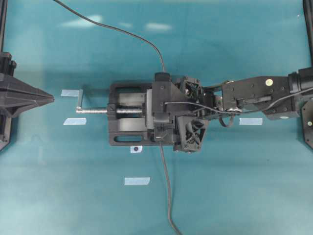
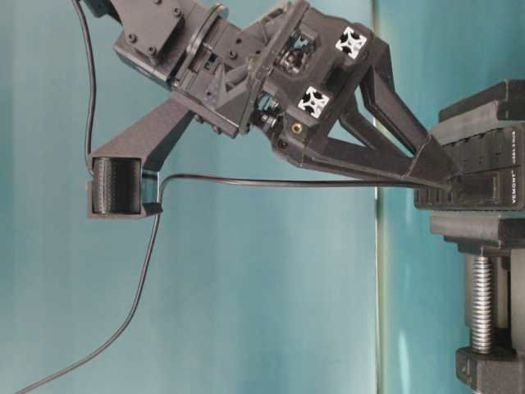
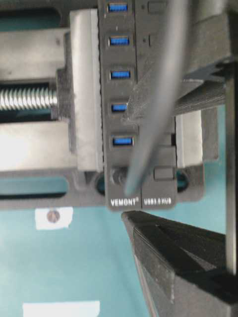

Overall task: Insert the USB into the front port of the fixed hub.
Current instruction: 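Push the plug into the front port with the right gripper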

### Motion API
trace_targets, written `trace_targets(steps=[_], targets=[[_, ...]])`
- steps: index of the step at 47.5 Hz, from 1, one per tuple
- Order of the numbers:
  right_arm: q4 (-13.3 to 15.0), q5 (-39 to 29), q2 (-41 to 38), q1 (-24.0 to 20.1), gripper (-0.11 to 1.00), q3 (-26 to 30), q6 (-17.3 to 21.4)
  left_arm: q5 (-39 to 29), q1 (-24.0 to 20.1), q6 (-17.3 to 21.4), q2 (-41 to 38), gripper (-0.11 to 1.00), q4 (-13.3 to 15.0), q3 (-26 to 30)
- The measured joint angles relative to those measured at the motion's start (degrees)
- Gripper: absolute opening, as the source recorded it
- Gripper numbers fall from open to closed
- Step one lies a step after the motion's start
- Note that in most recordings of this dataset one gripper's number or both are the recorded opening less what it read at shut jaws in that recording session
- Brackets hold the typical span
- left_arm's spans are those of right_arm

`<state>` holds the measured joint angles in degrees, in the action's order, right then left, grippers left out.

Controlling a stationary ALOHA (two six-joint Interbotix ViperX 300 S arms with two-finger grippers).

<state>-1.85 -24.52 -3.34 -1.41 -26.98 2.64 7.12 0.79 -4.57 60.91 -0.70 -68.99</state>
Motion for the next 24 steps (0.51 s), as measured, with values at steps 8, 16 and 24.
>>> trace_targets(steps=[8, 16, 24], targets=[[-0.2, -1.0, 0.6, -0.3, 0.7, 0.1, 0.0, 0.0, 0.0, -0.1, 0.0, 0.0, 0.0, 0.1], [-0.2, -1.1, 0.9, -0.4, 0.7, 0.1, 0.0, 0.0, 0.0, -0.1, 0.0, 0.0, 0.0, 0.0], [-0.2, -0.2, 0.9, -0.4, 0.7, 0.0, 0.0, 0.0, 0.1, -0.4, 0.2, 0.0, 0.0, -0.1]])
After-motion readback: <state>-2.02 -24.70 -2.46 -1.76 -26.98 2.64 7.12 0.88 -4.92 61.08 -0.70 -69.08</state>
